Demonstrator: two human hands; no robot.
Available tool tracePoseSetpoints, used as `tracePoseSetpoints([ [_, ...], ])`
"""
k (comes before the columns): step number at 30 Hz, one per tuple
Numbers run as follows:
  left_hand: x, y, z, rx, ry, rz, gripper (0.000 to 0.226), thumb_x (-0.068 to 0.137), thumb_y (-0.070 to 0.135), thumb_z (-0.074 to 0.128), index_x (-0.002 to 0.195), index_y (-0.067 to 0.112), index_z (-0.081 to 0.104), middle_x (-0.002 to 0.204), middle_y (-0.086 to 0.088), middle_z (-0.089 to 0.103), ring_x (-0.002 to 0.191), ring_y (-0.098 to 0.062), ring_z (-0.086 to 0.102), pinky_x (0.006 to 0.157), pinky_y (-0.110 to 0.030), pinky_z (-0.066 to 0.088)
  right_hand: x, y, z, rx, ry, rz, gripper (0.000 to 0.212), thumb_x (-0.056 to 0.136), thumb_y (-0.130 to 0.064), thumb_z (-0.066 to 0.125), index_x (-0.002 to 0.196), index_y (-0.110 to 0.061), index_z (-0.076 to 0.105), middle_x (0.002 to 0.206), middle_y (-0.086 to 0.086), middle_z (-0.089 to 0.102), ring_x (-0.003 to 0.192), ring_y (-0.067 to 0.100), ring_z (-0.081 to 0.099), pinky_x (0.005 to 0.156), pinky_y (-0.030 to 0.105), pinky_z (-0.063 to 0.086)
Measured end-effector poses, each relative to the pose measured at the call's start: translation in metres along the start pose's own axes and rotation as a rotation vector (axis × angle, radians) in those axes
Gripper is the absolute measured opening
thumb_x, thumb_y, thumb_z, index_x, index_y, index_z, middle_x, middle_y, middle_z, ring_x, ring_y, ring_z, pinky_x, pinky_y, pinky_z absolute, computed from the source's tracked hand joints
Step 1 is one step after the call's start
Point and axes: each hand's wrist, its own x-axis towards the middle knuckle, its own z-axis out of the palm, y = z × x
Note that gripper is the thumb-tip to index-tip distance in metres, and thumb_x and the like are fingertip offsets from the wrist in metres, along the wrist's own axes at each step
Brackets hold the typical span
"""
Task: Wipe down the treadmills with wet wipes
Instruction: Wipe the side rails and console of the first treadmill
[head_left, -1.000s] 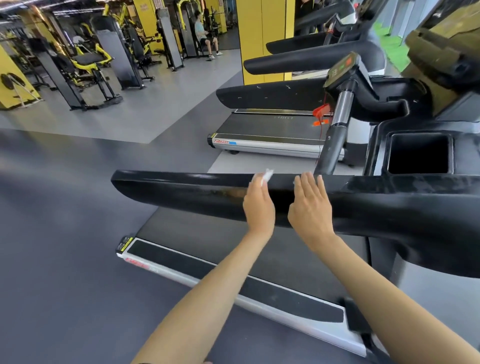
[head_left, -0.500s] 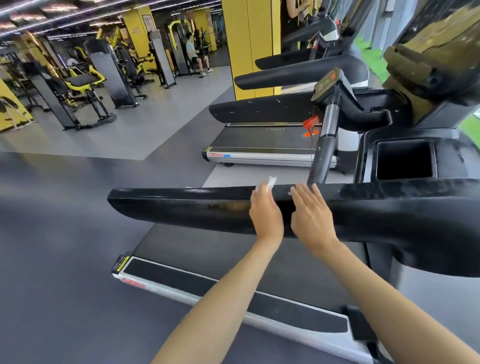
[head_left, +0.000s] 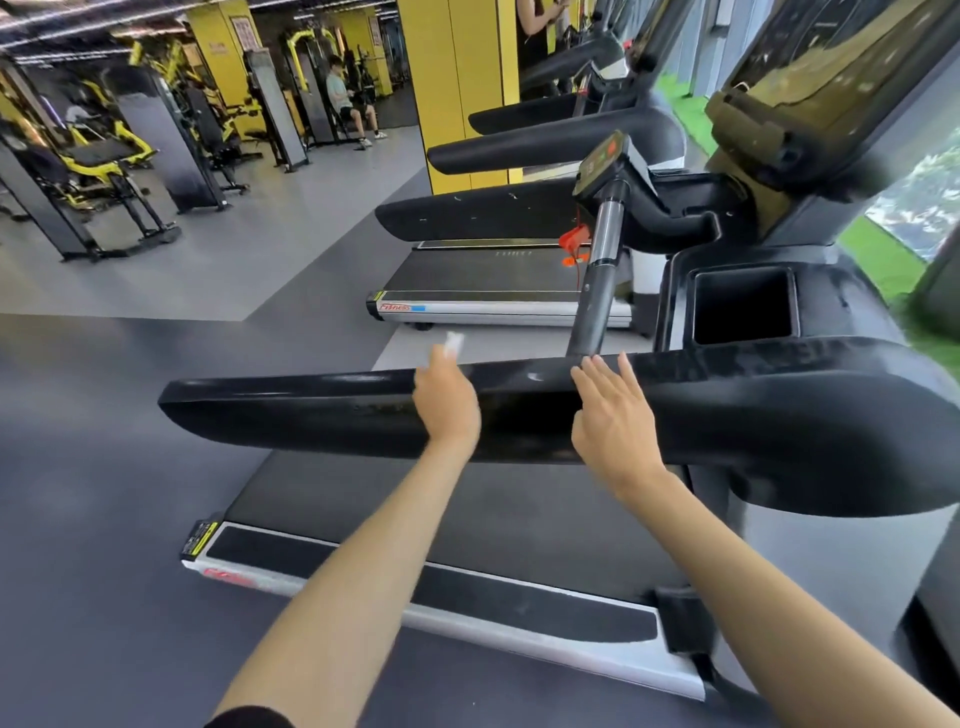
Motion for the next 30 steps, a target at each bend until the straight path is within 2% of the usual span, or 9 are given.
tracePoseSetpoints([
  [3,-0.046,0.031,0.03,-0.01,-0.018,0.196,0.018,0.098,0.003,0.043,0.102,0.0,0.06,0.09,-0.016,0.061,0.089,-0.034,0.055,0.065,-0.032,0.034,-0.001,0.003,0.004,0.003,0.04,-0.022,0.044,0.075,0.006,0.033,0.105,0.011,0.066,0.108,0.025,0.068,0.109,0.037,0.064,0.108,0.052,0.033],
  [7,-0.065,0.065,0.034,-0.239,-0.321,0.207,0.025,0.104,0.018,0.035,0.102,0.005,0.057,0.09,-0.011,0.063,0.086,-0.028,0.057,0.074,-0.037,0.042,-0.001,0.01,0.005,0.061,0.093,-0.035,0.037,0.086,-0.004,0.038,0.103,0.003,0.07,0.109,0.017,0.07,0.11,0.032,0.064,0.109,0.047,0.037],
  [9,-0.055,0.06,0.017,-0.324,-0.26,0.161,0.026,0.104,0.018,0.034,0.095,0.005,0.055,0.08,-0.008,0.059,0.077,-0.026,0.055,0.069,-0.035,0.04,-0.001,0.009,0.004,0.055,0.12,-0.03,0.041,0.08,0.003,0.034,0.1,0.006,0.07,0.106,0.019,0.071,0.107,0.032,0.066,0.107,0.047,0.039],
  [12,-0.022,0.03,-0.017,-0.293,0.03,0.044,0.027,0.104,0.013,0.032,0.095,0.0,0.054,0.08,-0.007,0.054,0.074,-0.025,0.047,0.063,-0.027,0.027,-0.001,0.005,0.005,0.054,0.132,0.008,0.041,0.068,0.015,0.044,0.1,0.009,0.069,0.107,0.022,0.07,0.106,0.033,0.066,0.105,0.05,0.037],
  [15,0.001,-0.008,-0.032,-0.214,0.164,-0.097,0.028,0.105,0.016,0.03,0.104,0.0,0.053,0.091,-0.01,0.058,0.083,-0.024,0.048,0.065,-0.024,0.028,-0.001,0.0,0.005,0.064,0.086,0.08,0.045,0.061,0.024,0.058,0.102,0.01,0.068,0.11,0.023,0.068,0.109,0.034,0.065,0.106,0.05,0.034],
  [17,-0.009,-0.018,-0.02,-0.163,0.126,-0.119,0.027,0.105,0.014,0.032,0.113,0.002,0.054,0.109,-0.013,0.063,0.106,-0.031,0.055,0.072,-0.029,0.038,0.0,-0.003,0.003,0.066,0.049,0.104,0.047,0.06,0.025,0.06,0.104,0.01,0.067,0.112,0.024,0.068,0.11,0.035,0.064,0.107,0.05,0.032],
  [20,-0.046,-0.003,0.008,-0.156,0.017,-0.03,0.029,0.102,0.007,0.038,0.126,0.006,0.055,0.133,-0.011,0.056,0.14,-0.037,0.032,0.096,-0.045,0.044,0.0,-0.005,-0.004,0.056,-0.02,0.106,0.049,0.06,0.026,0.058,0.106,0.011,0.066,0.115,0.025,0.066,0.113,0.038,0.061,0.108,0.049,0.031],
  [26,-0.079,0.041,0.009,-0.421,-0.312,0.056,0.04,0.105,0.027,0.031,0.115,0.001,0.059,0.13,-0.024,0.055,0.145,-0.03,0.016,0.104,-0.046,0.038,0.0,-0.002,-0.014,0.075,-0.117,0.128,0.055,0.067,0.024,0.05,0.118,0.01,0.062,0.128,0.024,0.059,0.127,0.034,0.052,0.113,0.041,0.026],
  [30,-0.031,0.018,-0.015,-0.419,-0.115,-0.083,0.031,0.104,0.022,0.032,0.105,0.001,0.056,0.13,-0.03,0.049,0.138,-0.039,0.028,0.093,-0.041,0.04,-0.002,-0.005,-0.009,0.084,-0.126,0.161,0.058,0.068,0.022,0.049,0.123,0.009,0.059,0.135,0.023,0.054,0.132,0.032,0.046,0.115,0.038,0.022],
])
